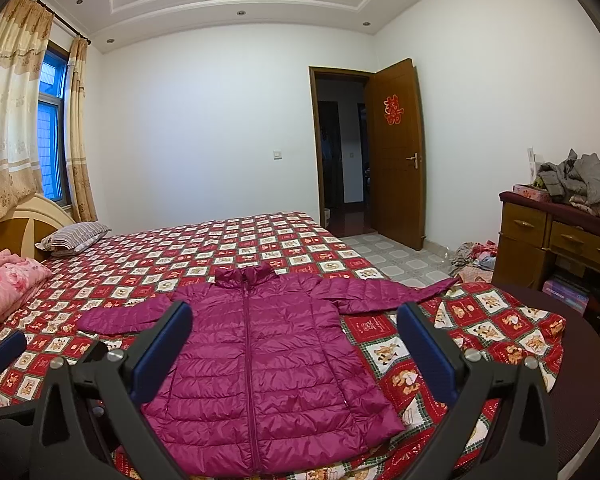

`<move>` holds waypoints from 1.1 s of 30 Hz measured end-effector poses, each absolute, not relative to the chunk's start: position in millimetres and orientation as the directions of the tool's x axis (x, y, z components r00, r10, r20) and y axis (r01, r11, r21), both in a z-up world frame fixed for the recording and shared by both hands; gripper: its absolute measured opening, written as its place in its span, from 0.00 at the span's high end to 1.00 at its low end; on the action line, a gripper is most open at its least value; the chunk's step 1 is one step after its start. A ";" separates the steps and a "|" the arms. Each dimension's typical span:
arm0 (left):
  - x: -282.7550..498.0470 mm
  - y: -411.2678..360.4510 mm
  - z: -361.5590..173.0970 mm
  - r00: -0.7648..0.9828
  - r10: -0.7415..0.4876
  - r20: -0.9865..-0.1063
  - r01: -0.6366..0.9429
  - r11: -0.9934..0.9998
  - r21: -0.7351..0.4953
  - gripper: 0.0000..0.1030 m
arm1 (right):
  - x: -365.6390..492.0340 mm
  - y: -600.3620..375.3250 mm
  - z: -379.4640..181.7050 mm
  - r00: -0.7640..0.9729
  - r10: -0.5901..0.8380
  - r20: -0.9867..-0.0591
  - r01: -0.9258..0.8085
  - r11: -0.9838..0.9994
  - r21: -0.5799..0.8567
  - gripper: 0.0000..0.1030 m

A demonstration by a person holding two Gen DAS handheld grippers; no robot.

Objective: Fold large clothes

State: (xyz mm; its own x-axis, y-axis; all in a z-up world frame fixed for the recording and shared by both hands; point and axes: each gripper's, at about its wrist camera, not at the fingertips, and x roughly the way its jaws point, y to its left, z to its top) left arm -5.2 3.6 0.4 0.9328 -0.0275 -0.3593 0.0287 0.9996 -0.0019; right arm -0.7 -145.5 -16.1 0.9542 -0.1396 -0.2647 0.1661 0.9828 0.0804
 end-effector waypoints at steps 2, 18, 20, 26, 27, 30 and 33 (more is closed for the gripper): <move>-6.2 3.5 0.6 0.933 -0.029 -0.358 0.030 1.000 -0.003 0.01 | -0.9 -145.7 -16.2 0.954 -0.139 -0.265 0.165 0.983 0.081 0.00; -7.0 3.5 2.3 0.936 -0.029 -0.351 0.028 1.000 -0.008 0.01 | -1.8 -146.1 -15.9 0.955 -0.140 -0.263 0.166 0.983 0.082 0.00; -7.1 3.5 2.3 0.937 -0.028 -0.349 0.028 1.000 -0.008 0.01 | -1.7 -146.3 -15.8 0.955 -0.139 -0.263 0.166 0.983 0.082 0.00; -8.3 5.4 2.0 0.937 -0.030 -0.349 0.029 1.000 -0.008 0.01 | -2.3 -145.7 -15.3 0.955 -0.140 -0.263 0.166 0.983 0.082 0.00; -8.5 5.5 1.9 0.937 -0.030 -0.349 0.029 1.000 -0.007 0.01 | -2.3 -145.8 -15.4 0.955 -0.139 -0.263 0.166 0.983 0.082 0.00; -8.3 5.6 2.1 0.937 -0.029 -0.349 0.028 1.000 -0.007 0.01 | -2.1 -145.8 -15.4 0.955 -0.139 -0.263 0.166 0.983 0.082 0.00; -8.6 5.0 2.4 0.937 -0.028 -0.349 0.028 1.000 -0.006 0.01 | -2.4 -145.7 -15.6 0.955 -0.140 -0.262 0.167 0.982 0.083 0.00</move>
State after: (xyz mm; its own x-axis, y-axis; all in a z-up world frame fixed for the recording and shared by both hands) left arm -8.6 5.0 2.4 0.9368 -0.0281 -0.3488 0.0276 0.9996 -0.0064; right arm -2.4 -145.7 -15.6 0.9549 -0.1399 -0.2618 0.1667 0.9825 0.0831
